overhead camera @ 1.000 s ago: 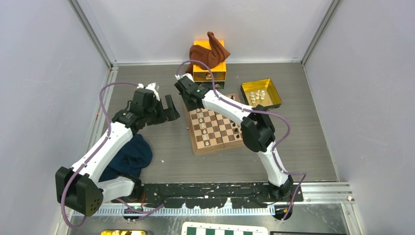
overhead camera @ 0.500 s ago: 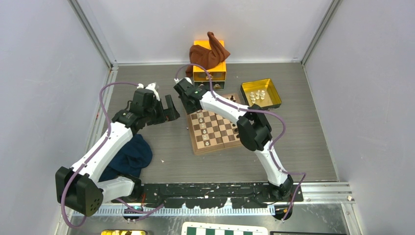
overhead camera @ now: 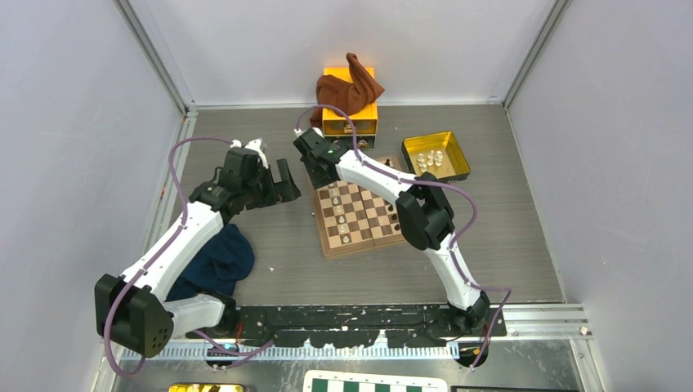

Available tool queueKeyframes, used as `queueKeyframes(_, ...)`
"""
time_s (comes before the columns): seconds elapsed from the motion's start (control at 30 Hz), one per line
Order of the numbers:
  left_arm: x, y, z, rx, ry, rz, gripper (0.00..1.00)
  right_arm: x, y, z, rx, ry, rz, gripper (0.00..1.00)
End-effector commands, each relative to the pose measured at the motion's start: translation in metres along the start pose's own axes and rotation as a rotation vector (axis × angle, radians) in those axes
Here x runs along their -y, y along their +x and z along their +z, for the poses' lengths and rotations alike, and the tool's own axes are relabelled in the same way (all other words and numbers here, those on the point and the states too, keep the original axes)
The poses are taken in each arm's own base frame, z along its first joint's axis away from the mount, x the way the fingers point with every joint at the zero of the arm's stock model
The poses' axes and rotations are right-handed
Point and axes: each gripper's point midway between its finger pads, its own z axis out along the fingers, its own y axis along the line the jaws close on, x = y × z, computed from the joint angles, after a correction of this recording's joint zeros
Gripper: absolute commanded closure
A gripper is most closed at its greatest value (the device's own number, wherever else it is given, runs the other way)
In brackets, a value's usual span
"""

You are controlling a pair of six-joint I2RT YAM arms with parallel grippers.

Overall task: Set up the chess pieces on the board
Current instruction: Place the chess piece on the chessboard.

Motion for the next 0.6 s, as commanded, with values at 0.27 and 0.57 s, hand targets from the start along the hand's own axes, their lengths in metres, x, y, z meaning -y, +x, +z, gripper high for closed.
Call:
queueKeyframes(0.27, 0.0060, -0.0131, -0.0005, 0.029, 0.019, 0.011, 0.02, -0.0049, -0.0265, 0.0020, 0.061, -0.035, 0.038, 0.97)
queueKeyframes(0.57, 0.0058, -0.0124, 0.0015, 0.024, 0.019, 0.011, 0.02, -0.0050, -0.0257, 0.0047, 0.054, -0.037, 0.038, 0.96)
